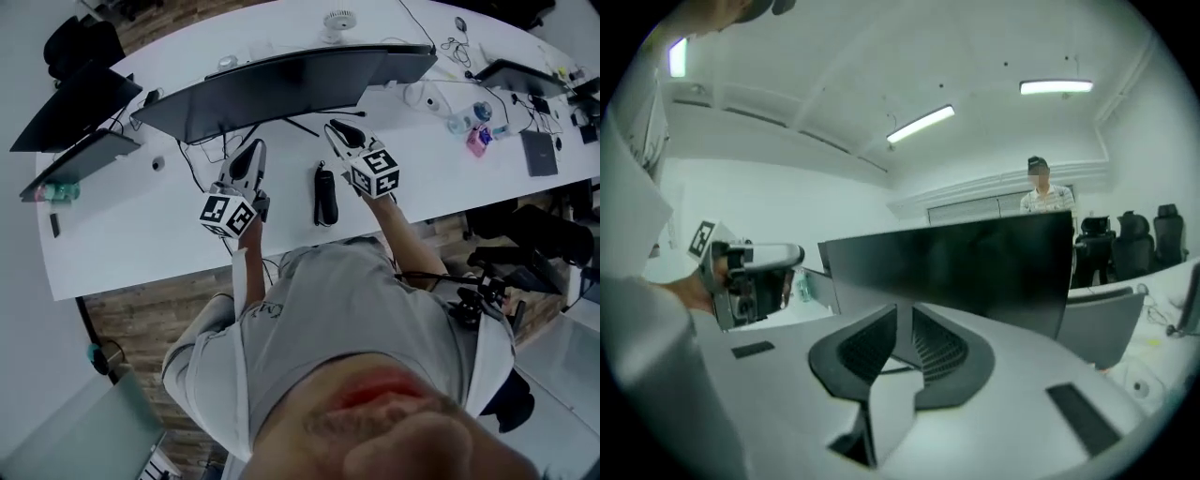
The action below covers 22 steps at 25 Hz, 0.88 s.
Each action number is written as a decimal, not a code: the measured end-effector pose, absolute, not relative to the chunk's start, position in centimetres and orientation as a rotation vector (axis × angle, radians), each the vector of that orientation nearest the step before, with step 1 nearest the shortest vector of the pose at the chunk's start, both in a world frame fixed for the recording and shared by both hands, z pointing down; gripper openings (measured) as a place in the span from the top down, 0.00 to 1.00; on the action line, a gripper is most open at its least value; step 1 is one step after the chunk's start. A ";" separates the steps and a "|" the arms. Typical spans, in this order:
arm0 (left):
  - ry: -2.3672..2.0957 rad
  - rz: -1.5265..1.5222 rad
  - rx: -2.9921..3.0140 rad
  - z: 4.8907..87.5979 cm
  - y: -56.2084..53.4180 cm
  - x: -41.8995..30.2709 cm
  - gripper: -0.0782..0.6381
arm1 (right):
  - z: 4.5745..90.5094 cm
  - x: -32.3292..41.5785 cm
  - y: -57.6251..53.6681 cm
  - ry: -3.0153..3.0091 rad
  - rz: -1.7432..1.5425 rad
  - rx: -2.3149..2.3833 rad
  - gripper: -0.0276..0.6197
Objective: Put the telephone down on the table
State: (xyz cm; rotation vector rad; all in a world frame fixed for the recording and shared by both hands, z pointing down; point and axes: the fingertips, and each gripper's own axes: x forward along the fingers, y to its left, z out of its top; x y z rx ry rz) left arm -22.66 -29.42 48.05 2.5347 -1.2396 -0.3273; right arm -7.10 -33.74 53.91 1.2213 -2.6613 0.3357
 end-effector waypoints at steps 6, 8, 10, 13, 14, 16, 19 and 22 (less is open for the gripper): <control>-1.119 -0.455 2.588 45.9 -30.4 -19.7 0.88 | 46.6 -7.5 -33.3 -2.767 0.169 1.242 0.91; -1.102 -0.493 2.576 44.8 -30.9 -19.5 0.88 | 44.7 -7.5 -33.4 -2.797 0.156 1.253 0.91; -1.111 -0.503 2.587 43.6 -30.9 -19.5 0.88 | 43.1 -7.3 -33.3 -2.824 0.138 1.265 0.91; -1.049 -0.600 2.569 41.8 -30.7 -19.4 0.88 | 41.8 -7.1 -33.0 -2.849 0.107 1.264 0.91; -1.016 -0.644 2.556 41.4 -30.6 -19.7 0.88 | 41.6 -7.5 -33.0 -2.860 0.106 1.256 0.91; -0.976 -0.692 2.549 40.7 -30.7 -19.9 0.88 | 41.1 -8.2 -33.2 -2.880 0.108 1.234 0.91; -0.991 -0.666 2.580 40.1 -30.3 -19.4 0.88 | 40.3 -8.8 -33.2 -2.904 0.098 1.204 0.91; -1.030 -0.646 2.598 40.1 -29.8 -19.4 0.88 | 40.2 -9.5 -32.8 -2.933 0.093 1.175 0.91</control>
